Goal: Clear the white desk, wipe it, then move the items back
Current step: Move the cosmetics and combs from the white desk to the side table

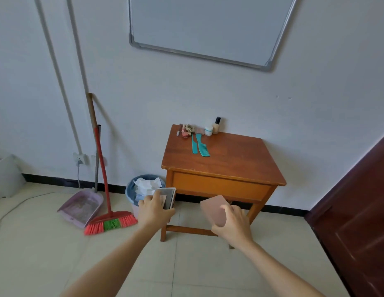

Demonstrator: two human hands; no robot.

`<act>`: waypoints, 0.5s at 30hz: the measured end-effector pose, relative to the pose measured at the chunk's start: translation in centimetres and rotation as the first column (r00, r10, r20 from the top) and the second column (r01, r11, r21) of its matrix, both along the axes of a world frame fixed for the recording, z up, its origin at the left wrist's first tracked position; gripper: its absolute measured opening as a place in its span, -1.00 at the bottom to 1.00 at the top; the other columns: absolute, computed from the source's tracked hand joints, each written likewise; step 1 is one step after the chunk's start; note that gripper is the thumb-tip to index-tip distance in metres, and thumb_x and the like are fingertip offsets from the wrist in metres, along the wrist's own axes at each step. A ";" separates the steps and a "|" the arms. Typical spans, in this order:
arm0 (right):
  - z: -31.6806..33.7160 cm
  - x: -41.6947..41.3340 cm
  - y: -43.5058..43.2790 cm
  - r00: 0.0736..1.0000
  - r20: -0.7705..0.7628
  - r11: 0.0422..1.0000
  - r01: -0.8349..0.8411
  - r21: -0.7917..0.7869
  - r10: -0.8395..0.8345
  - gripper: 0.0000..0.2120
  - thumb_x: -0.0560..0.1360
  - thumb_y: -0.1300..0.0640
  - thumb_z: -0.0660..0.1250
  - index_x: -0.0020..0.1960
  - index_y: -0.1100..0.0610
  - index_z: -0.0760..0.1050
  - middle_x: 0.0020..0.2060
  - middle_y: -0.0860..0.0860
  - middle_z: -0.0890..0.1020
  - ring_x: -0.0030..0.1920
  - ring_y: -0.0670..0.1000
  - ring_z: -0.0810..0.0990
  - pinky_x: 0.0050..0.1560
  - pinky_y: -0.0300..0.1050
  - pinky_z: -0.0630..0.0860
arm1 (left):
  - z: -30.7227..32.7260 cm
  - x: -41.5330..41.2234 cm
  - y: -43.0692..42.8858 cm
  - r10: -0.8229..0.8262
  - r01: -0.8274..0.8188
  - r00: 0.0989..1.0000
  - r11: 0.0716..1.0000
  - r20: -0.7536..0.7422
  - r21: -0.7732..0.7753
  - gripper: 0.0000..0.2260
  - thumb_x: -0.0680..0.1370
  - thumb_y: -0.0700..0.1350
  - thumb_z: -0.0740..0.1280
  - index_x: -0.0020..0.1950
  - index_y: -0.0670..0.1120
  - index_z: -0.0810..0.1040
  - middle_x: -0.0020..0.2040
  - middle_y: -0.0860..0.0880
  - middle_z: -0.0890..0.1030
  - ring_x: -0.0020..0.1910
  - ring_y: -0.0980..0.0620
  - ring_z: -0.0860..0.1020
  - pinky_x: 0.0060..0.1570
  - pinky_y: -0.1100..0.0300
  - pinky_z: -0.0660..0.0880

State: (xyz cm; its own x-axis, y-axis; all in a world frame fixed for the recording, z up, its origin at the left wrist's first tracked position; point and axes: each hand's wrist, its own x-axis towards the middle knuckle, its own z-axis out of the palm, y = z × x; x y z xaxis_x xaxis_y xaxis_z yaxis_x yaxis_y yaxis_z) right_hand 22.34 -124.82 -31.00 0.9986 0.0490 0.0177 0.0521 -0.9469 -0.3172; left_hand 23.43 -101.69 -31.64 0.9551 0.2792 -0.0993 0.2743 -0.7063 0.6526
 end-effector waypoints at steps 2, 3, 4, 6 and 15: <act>-0.2 3.3 -1.2 0.999 0.011 1.000 0.031 0.004 -0.031 -0.38 0.29 -0.21 0.34 0.27 -0.02 0.28 0.14 -0.03 0.42 0.07 -0.02 0.31 -0.06 -0.19 0.32 | 0.3 3.5 -1.2 -0.012 0.012 1.000 1.000 0.019 0.000 -0.41 0.39 0.01 0.37 0.36 0.00 0.23 0.22 -0.14 0.40 0.21 -0.14 0.30 0.13 -0.01 0.41; -0.2 5.0 -1.6 0.999 0.017 0.999 0.038 0.001 -0.038 -0.39 0.29 -0.20 0.32 0.27 -0.03 0.28 0.14 -0.02 0.41 0.07 0.00 0.31 -0.07 -0.18 0.28 | 0.6 5.2 -1.7 -0.015 0.015 0.999 1.000 0.032 0.001 -0.41 0.40 0.00 0.37 0.36 0.01 0.23 0.23 -0.14 0.40 0.21 -0.13 0.30 0.13 -0.01 0.42; -0.1 6.7 -1.8 0.999 0.018 0.999 0.042 0.007 -0.042 -0.41 0.30 -0.19 0.30 0.26 -0.03 0.28 0.13 -0.02 0.41 0.08 0.01 0.30 -0.07 -0.18 0.27 | 0.9 6.9 -2.1 -0.014 0.014 0.999 1.000 0.038 0.013 -0.42 0.40 0.01 0.37 0.37 0.01 0.23 0.24 -0.14 0.39 0.22 -0.13 0.30 0.13 -0.01 0.42; -0.1 10.0 -2.0 0.999 0.006 0.998 0.039 0.041 -0.039 -0.44 0.32 -0.18 0.31 0.25 -0.03 0.28 0.13 -0.03 0.40 0.04 -0.02 0.27 -0.05 -0.18 0.26 | 1.3 10.0 -2.7 0.009 -0.011 0.999 0.999 0.032 0.044 -0.42 0.41 0.02 0.37 0.37 0.00 0.22 0.25 -0.13 0.40 0.24 -0.13 0.30 0.12 0.02 0.41; -2.5 18.7 -1.8 0.998 -0.065 0.994 -0.014 0.105 0.021 -0.46 0.33 -0.20 0.33 0.22 -0.04 0.28 0.15 -0.05 0.39 0.04 -0.07 0.23 -0.02 -0.22 0.31 | -2.7 17.2 -3.8 0.067 -0.063 0.995 0.996 -0.070 0.056 -0.41 0.40 0.07 0.36 0.35 0.01 0.20 0.25 -0.14 0.39 0.23 -0.14 0.29 0.15 -0.01 0.39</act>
